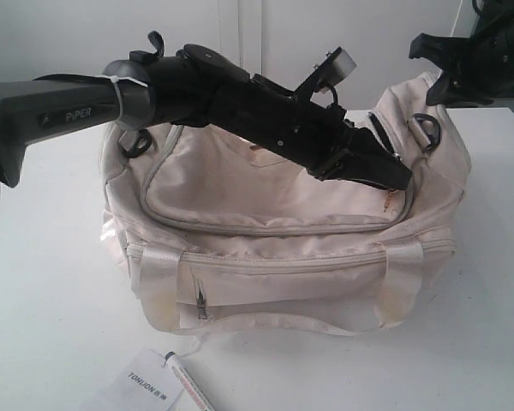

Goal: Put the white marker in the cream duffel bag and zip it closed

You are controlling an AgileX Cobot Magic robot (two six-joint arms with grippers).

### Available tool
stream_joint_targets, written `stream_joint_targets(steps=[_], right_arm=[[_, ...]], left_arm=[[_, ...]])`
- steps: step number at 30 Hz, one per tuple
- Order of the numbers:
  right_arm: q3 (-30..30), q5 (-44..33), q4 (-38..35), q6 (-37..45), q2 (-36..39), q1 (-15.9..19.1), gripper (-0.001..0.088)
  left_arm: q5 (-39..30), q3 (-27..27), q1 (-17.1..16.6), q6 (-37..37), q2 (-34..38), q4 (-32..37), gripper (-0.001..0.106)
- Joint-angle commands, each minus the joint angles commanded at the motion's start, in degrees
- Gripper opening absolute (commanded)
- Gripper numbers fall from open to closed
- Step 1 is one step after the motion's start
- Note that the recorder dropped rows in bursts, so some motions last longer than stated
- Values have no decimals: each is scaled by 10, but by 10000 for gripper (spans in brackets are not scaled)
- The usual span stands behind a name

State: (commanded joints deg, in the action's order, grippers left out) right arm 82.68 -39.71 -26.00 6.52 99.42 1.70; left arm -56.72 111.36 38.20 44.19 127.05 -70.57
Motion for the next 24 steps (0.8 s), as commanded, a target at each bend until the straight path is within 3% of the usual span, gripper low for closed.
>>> stream_joint_targets(steps=[15, 24], right_arm=[[0, 4, -1, -61, 0, 0, 0], [0, 15, -2, -113, 1, 0, 0]], left_arm=[[-39, 0, 14, -7, 0, 1, 0], [-76, 0, 14, -6, 0, 40, 0]])
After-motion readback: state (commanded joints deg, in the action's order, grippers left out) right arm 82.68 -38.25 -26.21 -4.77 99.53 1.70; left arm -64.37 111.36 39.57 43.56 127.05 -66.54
